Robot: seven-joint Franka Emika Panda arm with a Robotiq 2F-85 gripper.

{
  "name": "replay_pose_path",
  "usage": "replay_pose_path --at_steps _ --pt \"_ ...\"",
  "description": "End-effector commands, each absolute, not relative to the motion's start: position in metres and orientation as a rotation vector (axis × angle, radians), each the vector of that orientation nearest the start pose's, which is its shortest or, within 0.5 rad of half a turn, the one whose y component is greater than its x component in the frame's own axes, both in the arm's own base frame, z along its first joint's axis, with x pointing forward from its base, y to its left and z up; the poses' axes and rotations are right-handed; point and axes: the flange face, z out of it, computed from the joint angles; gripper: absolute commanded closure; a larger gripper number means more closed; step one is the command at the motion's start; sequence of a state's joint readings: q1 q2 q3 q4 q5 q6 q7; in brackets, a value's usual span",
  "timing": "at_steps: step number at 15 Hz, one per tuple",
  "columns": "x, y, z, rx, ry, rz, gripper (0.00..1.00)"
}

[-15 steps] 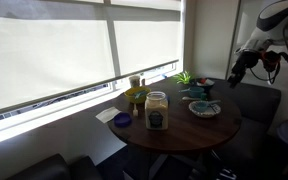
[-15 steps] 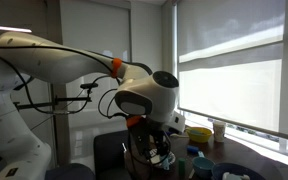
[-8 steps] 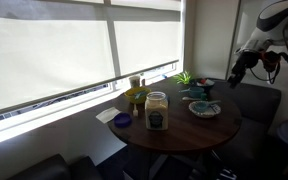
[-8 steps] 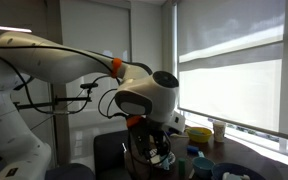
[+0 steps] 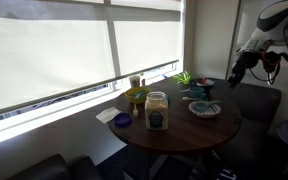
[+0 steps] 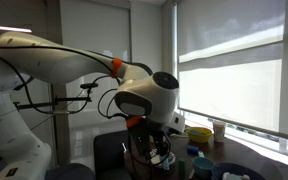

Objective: Pick up the blue measuring spoon from the white bowl and scoop one spoonful of sugar, pour the sugar into the white bowl and put the blue measuring spoon in the clear container of sugar

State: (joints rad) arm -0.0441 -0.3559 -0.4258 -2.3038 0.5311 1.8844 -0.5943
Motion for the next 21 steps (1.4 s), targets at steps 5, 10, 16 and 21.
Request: replay_pose_path --at_steps 5,10,16,21 --pt "0.385 -0.190 0.437 -2.203 -0.150 -0.357 0.00" --pt "0.370 -0.212 0.381 -2.179 -0.103 -0.177 0.00" --pt "0.379 -0.238 0.325 -2.220 0.162 -0.133 0.00" --pt "0.376 -0.246 0.322 -2.208 0.220 -0.167 0.00"
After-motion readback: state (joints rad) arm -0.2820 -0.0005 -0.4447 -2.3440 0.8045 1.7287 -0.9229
